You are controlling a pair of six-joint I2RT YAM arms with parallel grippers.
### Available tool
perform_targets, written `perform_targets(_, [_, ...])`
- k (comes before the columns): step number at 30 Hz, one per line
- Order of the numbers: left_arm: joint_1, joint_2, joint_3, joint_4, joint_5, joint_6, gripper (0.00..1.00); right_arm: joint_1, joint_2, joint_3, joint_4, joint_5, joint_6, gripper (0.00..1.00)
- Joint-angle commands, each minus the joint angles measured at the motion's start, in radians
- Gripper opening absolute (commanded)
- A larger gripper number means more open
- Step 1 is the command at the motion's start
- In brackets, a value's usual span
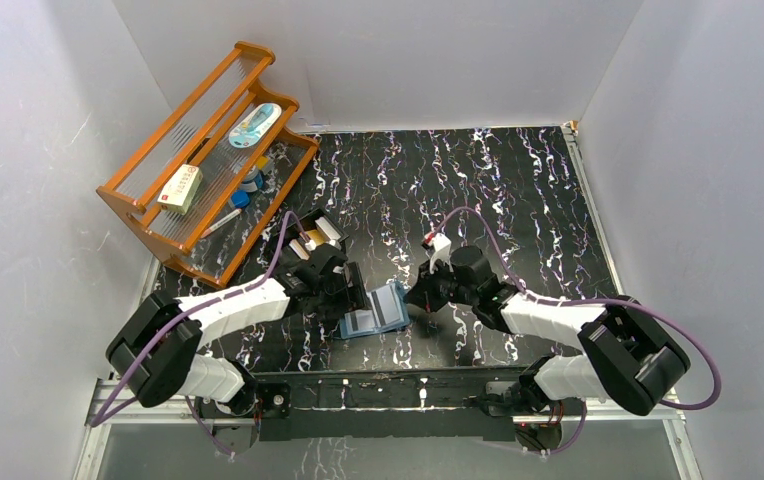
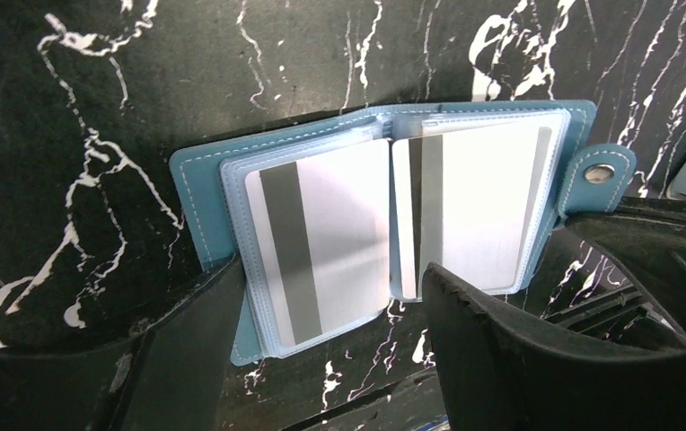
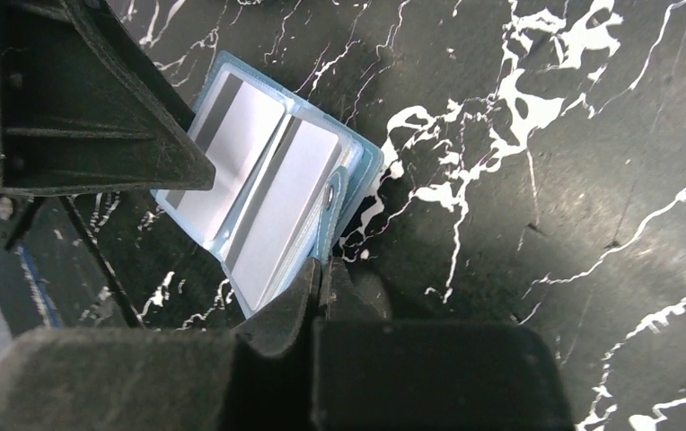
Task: Put the credit cards into the card holder
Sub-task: Close the card holder at the center of the board.
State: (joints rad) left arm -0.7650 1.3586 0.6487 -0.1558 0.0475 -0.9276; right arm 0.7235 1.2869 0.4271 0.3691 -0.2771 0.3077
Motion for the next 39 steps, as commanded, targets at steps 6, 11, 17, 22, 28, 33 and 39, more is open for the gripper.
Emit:
perform_targets(6, [0.001, -0.084, 0.006, -0.192, -0.053, -0.022, 0.72, -0.01, -0.014, -0.119, 0.282, -0.042, 0.214, 0.0])
perform_targets(11, [0.002, -0.128, -0.008, -0.218, -0.077, -0.033, 0.74, -0.01, -0.014, -0.137, 0.285, -0.027, 0.224, 0.0])
perform_targets(17, [0.002, -0.106, -0.014, -0.208, -0.097, -0.032, 0.75, -0.01, -0.024, -0.143, 0.278, -0.018, 0.228, 0.0])
perform_targets(22, [0.001, -0.065, -0.036, -0.13, -0.056, -0.045, 0.76, -0.009, -0.026, -0.149, 0.28, -0.017, 0.234, 0.0])
perform_targets(28, [0.001, -0.067, -0.072, 0.015, 0.031, -0.087, 0.76, -0.009, -0.023, -0.159, 0.296, -0.013, 0.251, 0.0])
perform_targets(33, [0.0, -0.117, -0.072, 0.099, 0.09, -0.106, 0.76, -0.009, -0.009, -0.175, 0.334, -0.026, 0.274, 0.0])
perform_targets(39, [-0.003, -0.129, -0.021, 0.155, 0.155, -0.109, 0.75, -0.01, 0.011, -0.18, 0.356, -0.051, 0.284, 0.0])
